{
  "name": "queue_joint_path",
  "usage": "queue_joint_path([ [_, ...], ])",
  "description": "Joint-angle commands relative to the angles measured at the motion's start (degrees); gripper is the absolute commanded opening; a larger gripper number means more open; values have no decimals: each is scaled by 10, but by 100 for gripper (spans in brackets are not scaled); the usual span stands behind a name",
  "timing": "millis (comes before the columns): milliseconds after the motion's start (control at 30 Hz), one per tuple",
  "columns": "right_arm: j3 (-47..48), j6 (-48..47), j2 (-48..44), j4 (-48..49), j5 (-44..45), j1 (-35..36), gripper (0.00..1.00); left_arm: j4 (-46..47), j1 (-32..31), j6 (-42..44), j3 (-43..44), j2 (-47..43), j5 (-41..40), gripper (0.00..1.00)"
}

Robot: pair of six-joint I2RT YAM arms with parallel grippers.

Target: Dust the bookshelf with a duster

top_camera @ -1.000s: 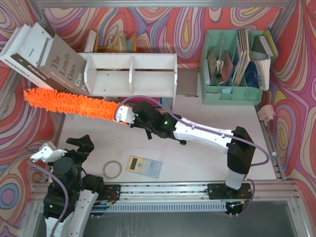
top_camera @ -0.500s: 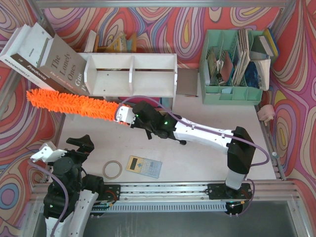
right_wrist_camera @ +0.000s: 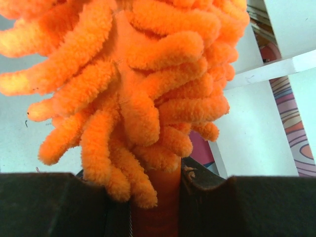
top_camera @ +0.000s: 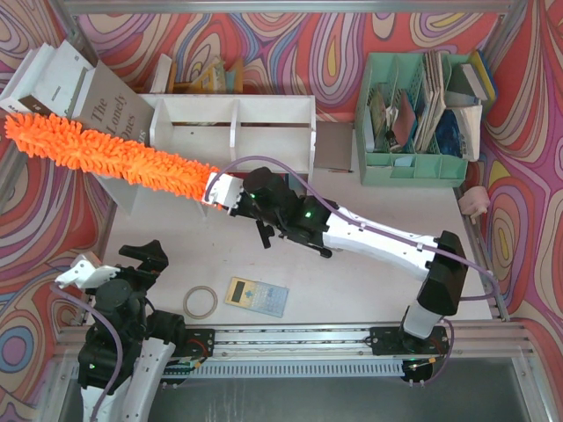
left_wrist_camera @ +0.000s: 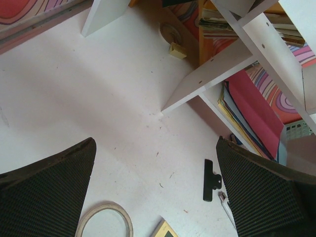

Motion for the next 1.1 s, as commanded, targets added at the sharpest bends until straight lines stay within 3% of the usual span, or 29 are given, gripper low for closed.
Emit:
queue_joint_path([
  [0, 33, 13, -37, 60, -10, 10, 0, 5, 0, 7, -7, -6, -4, 98],
  [300, 27, -5, -22, 12, -8, 27, 0, 4, 0, 7, -6, -7, -4, 99],
  [733, -49, 12, -20, 34, 10, 19, 0, -2, 0, 5, -3, -8, -5, 99],
  [1067, -57, 27, -18, 46, 15, -7, 0, -3, 0, 5, -2, -7, -4, 98],
])
